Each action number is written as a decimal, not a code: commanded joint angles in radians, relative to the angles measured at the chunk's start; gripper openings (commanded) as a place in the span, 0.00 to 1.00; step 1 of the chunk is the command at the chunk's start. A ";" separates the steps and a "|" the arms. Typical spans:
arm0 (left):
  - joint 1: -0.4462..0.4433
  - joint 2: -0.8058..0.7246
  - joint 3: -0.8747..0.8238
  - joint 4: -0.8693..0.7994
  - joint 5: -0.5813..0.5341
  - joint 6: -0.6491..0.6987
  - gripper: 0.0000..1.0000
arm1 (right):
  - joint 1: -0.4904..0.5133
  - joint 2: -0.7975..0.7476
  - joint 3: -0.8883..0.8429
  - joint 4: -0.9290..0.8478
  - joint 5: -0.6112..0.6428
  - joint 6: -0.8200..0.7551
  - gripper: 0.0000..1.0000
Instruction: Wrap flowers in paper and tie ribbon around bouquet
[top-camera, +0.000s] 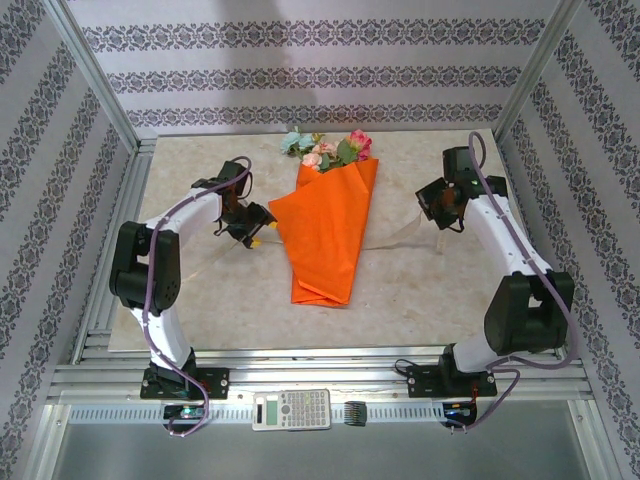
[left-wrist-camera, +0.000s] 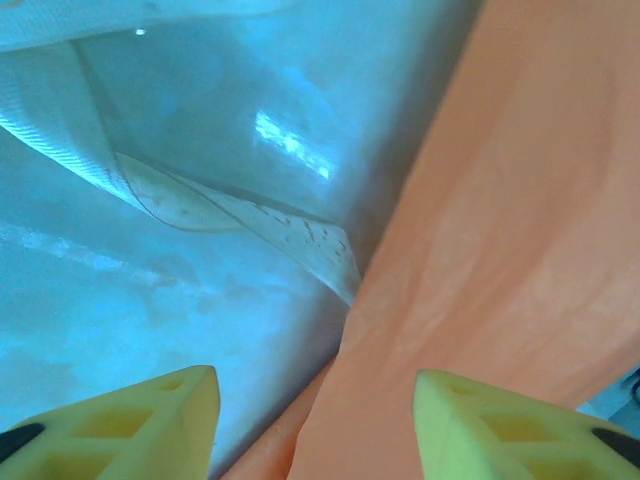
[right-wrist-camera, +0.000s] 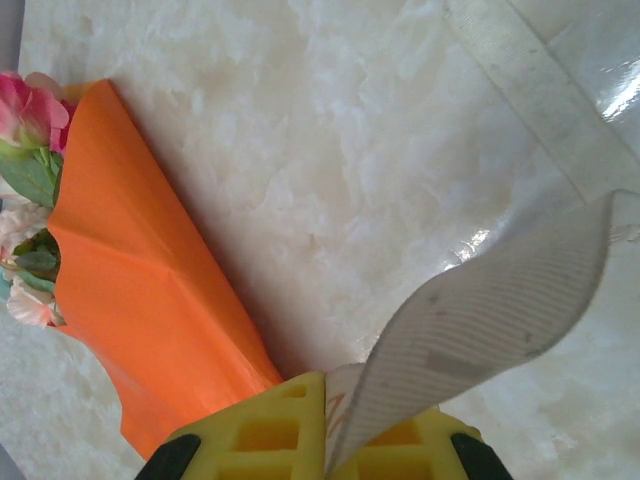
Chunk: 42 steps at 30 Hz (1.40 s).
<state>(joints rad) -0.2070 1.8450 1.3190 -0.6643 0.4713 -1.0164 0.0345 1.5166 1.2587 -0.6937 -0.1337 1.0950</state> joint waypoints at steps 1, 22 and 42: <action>0.015 0.053 -0.015 0.070 -0.004 -0.131 0.50 | -0.012 0.015 0.043 0.019 -0.029 -0.027 0.00; 0.055 0.183 0.012 0.071 -0.206 -0.486 0.34 | 0.005 0.039 0.030 0.071 -0.055 -0.011 0.00; 0.109 0.290 0.272 0.156 -0.104 -0.337 0.00 | -0.049 0.284 0.269 0.161 -0.098 -0.068 0.00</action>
<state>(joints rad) -0.1135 2.1162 1.5505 -0.4919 0.3832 -1.4017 0.0006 1.7897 1.4826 -0.5407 -0.2264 1.0424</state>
